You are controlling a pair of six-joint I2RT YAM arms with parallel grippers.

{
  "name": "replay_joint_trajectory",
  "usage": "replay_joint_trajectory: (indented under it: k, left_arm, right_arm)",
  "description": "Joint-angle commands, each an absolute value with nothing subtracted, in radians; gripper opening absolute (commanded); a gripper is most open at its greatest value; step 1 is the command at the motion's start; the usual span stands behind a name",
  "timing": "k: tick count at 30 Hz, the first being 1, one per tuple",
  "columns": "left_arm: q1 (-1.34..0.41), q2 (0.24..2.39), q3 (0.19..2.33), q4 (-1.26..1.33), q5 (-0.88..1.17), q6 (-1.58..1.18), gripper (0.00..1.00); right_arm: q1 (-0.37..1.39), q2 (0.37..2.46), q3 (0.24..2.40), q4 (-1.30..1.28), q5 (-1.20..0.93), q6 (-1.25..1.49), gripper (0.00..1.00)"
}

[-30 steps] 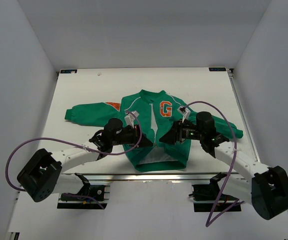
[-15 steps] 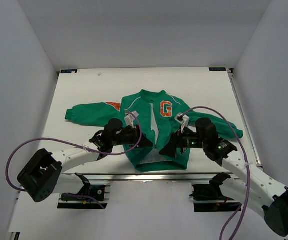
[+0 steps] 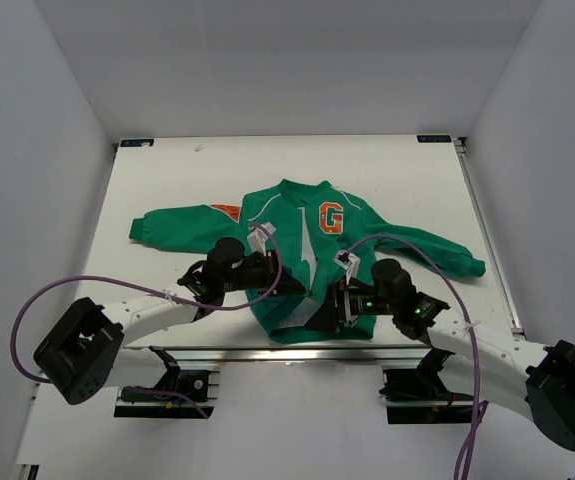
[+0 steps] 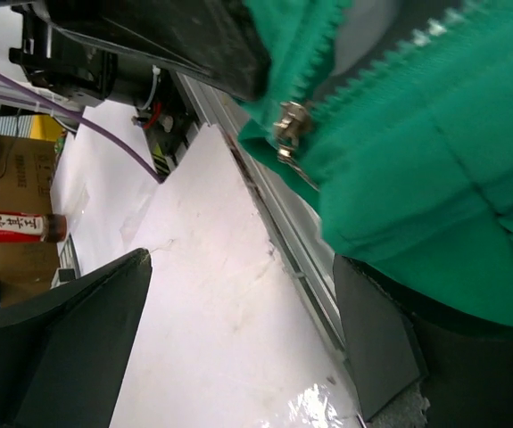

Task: Zip up the jacket

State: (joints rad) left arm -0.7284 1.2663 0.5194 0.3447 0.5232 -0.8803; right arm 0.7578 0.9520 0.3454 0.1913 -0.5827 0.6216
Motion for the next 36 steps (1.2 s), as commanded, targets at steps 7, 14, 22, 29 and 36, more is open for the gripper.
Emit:
replay_joint_trajectory:
  k: [7, 14, 22, 29, 36]
  left_arm:
    - [-0.732, 1.236, 0.497, 0.37, 0.508, -0.92, 0.0]
    - [-0.732, 1.227, 0.492, 0.365, 0.492, -0.937, 0.0]
    - [-0.732, 1.227, 0.494, 0.367, 0.488, -0.957, 0.0]
    - [-0.733, 1.227, 0.497, 0.359, 0.474, -0.98, 0.0]
    - [-0.733, 1.221, 0.494, 0.367, 0.462, -1.003, 0.0]
  right_arm:
    - [0.785, 0.905, 0.291, 0.397, -0.384, 0.721, 0.85]
    - [0.79, 0.972, 0.288, 0.508, -0.428, 0.715, 0.79]
    - [0.816, 0.966, 0.279, 0.508, -0.407, 0.727, 0.77]
    - [0.818, 0.986, 0.287, 0.488, -0.417, 0.745, 0.75]
    - [0.825, 0.902, 0.224, 0.486, -0.394, 0.821, 0.78]
